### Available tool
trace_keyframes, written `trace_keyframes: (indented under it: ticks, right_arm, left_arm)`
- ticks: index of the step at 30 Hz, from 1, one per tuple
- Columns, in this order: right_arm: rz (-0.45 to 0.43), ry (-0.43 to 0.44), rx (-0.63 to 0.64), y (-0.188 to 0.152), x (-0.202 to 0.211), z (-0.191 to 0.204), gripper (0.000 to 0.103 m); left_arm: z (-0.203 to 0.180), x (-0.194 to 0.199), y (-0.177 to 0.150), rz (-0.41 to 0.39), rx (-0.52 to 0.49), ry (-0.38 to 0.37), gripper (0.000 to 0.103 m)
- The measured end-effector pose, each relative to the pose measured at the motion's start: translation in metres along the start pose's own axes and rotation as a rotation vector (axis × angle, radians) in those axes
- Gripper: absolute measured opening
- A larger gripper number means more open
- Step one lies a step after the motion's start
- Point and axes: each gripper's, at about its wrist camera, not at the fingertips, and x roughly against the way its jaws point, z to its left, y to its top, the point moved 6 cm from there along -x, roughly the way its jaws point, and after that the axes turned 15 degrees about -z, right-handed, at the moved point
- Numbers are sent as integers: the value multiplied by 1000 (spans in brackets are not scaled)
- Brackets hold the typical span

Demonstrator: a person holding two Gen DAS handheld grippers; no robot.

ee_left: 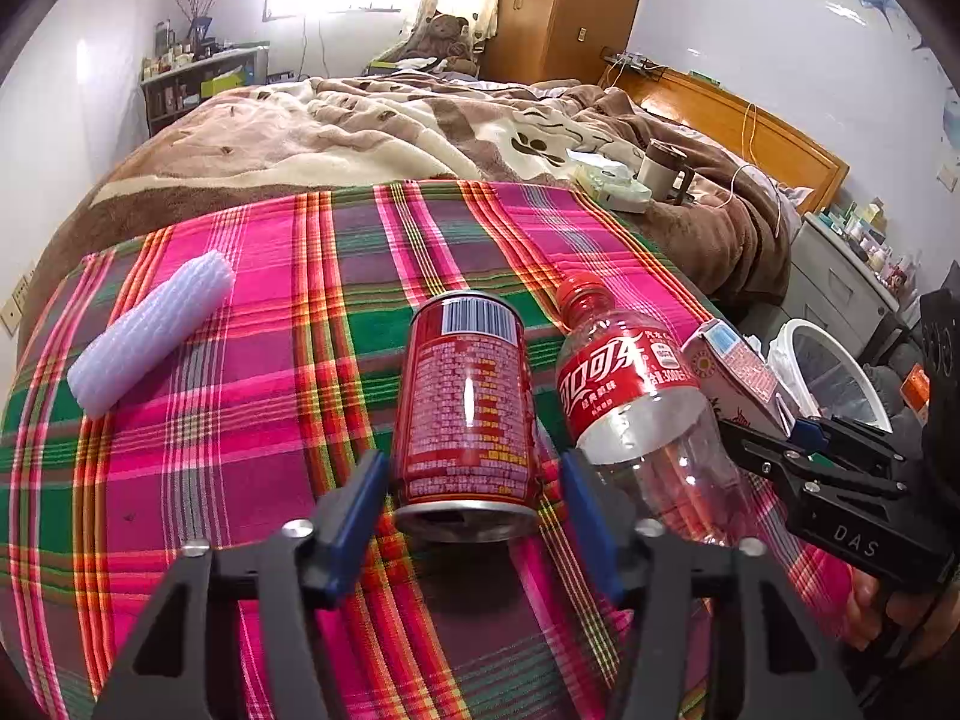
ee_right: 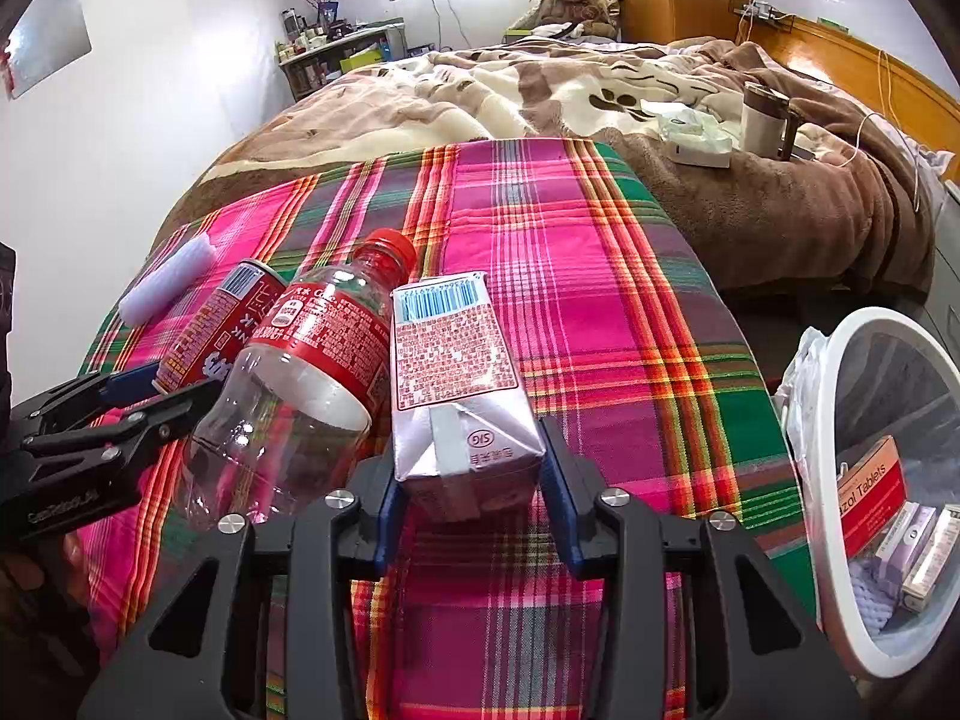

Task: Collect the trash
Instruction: 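Grasp the red soda can with the left tool while the right tool grasps the pink juice carton, then carry the soda can and juice carton toward the wastebasket with both tools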

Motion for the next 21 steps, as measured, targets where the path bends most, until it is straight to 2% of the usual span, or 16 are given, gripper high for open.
trace_keyframes:
  ticks: [2, 9, 21]
  right_arm:
    - [-5, -3, 1, 0, 1, 0, 40]
    - [-8, 0, 0, 0, 1, 0, 39]
    - [-44, 19, -3, -2, 17, 1, 39]
  left_arm:
    - [0, -2, 0, 7, -5, 3, 53]
    - [-1, -2, -2, -1, -17, 21, 53]
    - [-7, 33, -4, -55, 8, 42, 53]
